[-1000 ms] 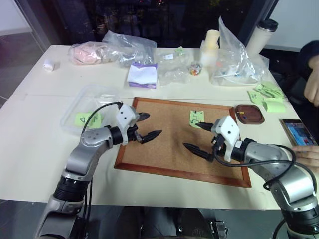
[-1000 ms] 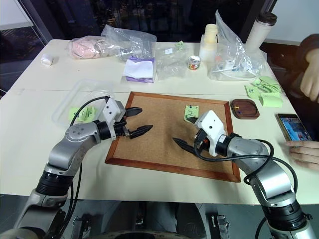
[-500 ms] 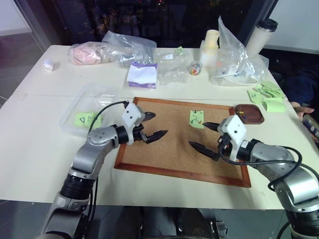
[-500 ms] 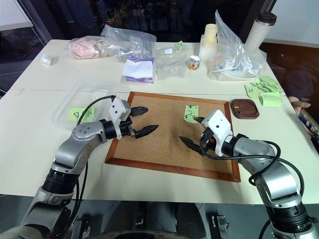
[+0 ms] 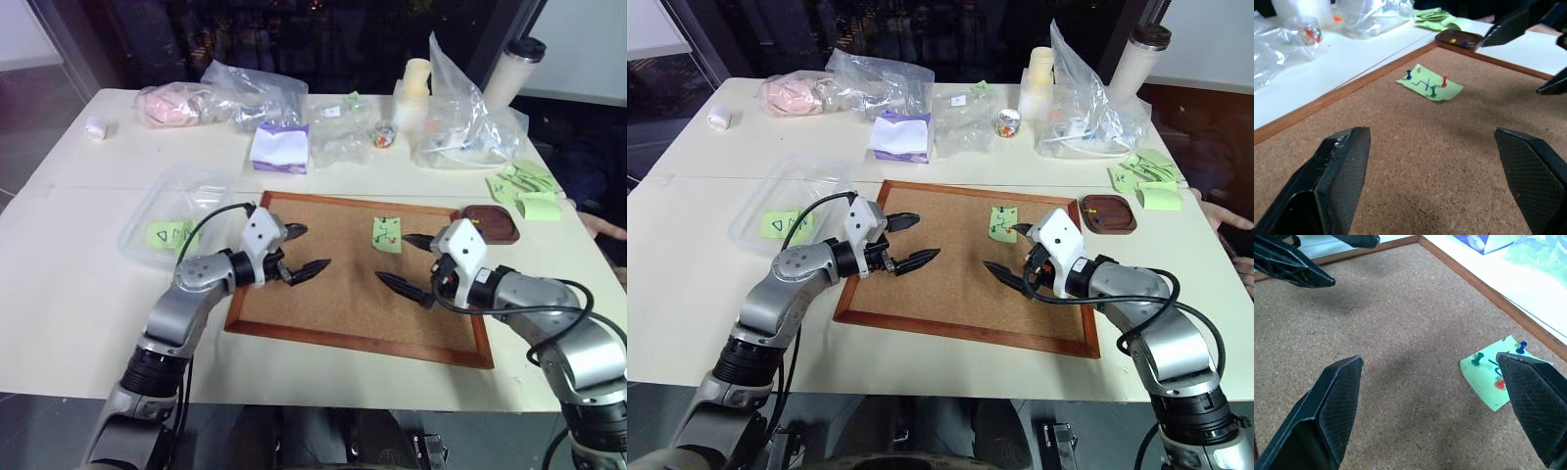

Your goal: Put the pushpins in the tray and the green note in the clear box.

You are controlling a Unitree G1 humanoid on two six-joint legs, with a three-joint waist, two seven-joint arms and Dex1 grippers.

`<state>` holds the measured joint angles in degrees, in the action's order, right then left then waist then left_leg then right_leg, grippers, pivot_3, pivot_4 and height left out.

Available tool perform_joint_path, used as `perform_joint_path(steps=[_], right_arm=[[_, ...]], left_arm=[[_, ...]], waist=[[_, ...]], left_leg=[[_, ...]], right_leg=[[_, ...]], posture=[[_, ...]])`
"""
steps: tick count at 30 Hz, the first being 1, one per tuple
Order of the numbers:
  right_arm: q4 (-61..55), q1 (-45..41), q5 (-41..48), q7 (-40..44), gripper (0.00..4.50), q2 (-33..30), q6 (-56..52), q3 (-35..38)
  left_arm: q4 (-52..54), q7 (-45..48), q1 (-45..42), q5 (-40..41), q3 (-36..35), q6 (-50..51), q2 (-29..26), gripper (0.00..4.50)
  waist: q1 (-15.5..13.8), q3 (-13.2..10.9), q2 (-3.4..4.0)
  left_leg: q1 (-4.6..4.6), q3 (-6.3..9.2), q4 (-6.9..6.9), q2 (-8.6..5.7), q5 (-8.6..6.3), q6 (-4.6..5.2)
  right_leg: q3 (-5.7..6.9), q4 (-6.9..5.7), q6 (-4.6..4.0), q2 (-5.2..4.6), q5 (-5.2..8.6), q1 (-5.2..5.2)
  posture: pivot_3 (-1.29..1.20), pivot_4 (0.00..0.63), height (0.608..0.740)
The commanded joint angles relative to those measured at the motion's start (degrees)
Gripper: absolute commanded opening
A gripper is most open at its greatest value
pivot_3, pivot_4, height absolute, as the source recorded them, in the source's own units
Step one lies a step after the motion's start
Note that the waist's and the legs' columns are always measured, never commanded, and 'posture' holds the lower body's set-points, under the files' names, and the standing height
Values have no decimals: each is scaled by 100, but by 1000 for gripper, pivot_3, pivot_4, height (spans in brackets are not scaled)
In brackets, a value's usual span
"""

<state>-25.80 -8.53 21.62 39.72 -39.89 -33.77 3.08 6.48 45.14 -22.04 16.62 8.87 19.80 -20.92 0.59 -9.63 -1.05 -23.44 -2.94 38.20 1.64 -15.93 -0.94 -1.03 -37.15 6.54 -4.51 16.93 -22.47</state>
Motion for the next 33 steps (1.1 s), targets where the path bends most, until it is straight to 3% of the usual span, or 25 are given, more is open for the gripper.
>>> perform_joint_path(steps=[1,6,13,20,23,28,33], right_arm=[[76,-156,-66,-53,4500,49,161,47],[470,-415,77,-202,4500,374,86,157],[1255,-1227,-76,-536,4500,730,-195,-5],[2472,-2140,-541,-727,4500,977,-149,-370],[3075,-2431,-771,-729,3590,1139,98,-544],[3755,-2742,-992,-747,1122,1341,440,-606],[4250,-2852,-1179,-784,1122,1430,733,-597]], left_arm=[[-227,-12,-95,-120,119,-443,224,2659],[-847,-79,-312,-345,315,-945,656,26],[-1908,-332,-707,-639,385,-1329,1198,26],[-3059,-457,-824,-871,318,-1852,1391,26],[-3386,-541,-827,-960,296,-2062,1430,0],[-3358,-557,-729,-950,233,-2095,1386,0],[-3159,-504,-608,-940,265,-1997,1307,0]], waist=[[-2,0,0],[1,0,0],[15,1,1],[4,3,3],[1,5,6],[8,12,17],[25,16,24]], left_leg=[[0,0,0,0,0,0],[0,0,1,-3,0,0],[0,-1,2,-4,0,0],[0,-3,2,-4,0,0],[2,-4,3,-6,0,0],[6,-5,5,-6,1,0],[7,-6,4,-5,1,-1]], right_leg=[[0,0,0,0,0,0],[0,0,0,0,0,0],[0,-2,1,2,0,-2],[1,-3,1,2,0,-4],[1,-3,1,-2,-1,1],[1,-8,2,-3,-1,3],[0,-10,2,-2,-1,3]], posture=[[0,150,740],[0,150,740],[0,150,740],[0,150,740],[0,150,740],[0,150,740],[0,150,740]])
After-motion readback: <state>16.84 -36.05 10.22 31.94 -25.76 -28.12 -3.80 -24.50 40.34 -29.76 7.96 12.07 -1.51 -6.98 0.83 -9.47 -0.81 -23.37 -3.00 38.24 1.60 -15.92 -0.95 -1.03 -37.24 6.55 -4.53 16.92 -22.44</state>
